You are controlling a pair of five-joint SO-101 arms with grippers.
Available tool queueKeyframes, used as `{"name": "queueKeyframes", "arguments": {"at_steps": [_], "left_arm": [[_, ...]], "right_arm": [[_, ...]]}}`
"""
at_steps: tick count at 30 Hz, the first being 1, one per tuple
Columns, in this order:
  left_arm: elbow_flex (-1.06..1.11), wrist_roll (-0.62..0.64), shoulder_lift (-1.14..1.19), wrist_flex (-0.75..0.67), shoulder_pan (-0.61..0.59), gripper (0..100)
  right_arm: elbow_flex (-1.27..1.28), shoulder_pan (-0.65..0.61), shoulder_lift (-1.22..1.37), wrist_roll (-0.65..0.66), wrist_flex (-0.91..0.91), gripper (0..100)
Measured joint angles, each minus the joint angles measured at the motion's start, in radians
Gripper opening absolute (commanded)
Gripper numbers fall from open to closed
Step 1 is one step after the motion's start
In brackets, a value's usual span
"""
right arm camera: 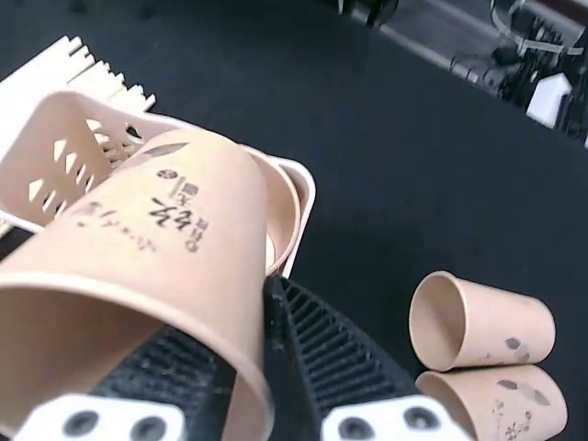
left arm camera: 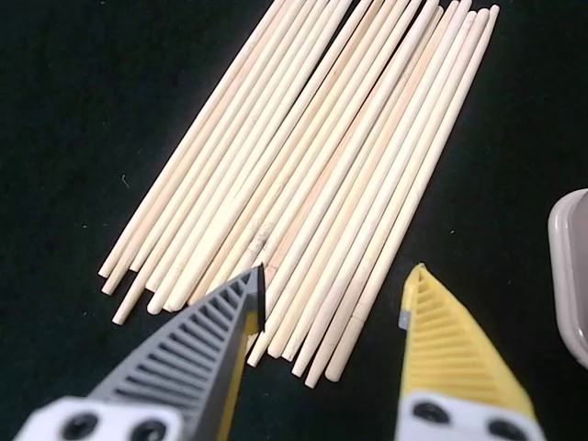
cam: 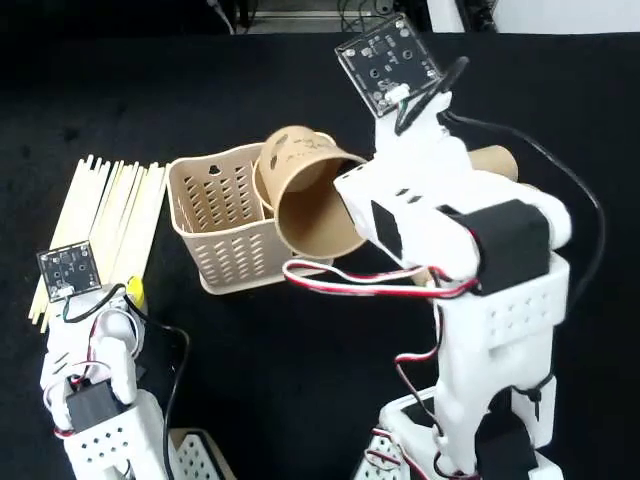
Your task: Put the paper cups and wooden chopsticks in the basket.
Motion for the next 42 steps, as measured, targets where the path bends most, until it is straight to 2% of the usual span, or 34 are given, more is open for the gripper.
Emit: {"name": "queueKeyframes", "arguments": {"at_steps": [11, 20, 22, 28, 30, 36, 42], "left_arm": [[0.000, 0.000, 0.000, 0.000, 0.000, 25], [0.000, 0.000, 0.000, 0.000, 0.000, 25], [0.000, 0.000, 0.000, 0.000, 0.000, 25], [0.000, 0.000, 0.000, 0.000, 0.000, 25], [0.000, 0.000, 0.000, 0.000, 0.000, 25], [0.000, 0.000, 0.000, 0.000, 0.000, 25], [0.000, 0.000, 0.000, 0.003, 0.031, 25]], "right_arm": [[0.126, 0.028, 0.000, 0.003, -0.066, 1.1], [0.161, 0.032, 0.000, 0.074, -0.107, 1.6], [0.161, 0.032, 0.000, 0.078, -0.107, 6.9], [0.161, 0.040, 0.000, 0.086, -0.149, 34.8], [0.161, 0.040, 0.000, 0.117, -0.167, 38.6], [0.161, 0.026, 0.000, 0.149, -0.181, 34.4], [0.161, -0.023, 0.000, 0.152, -0.272, 31.7]]}}
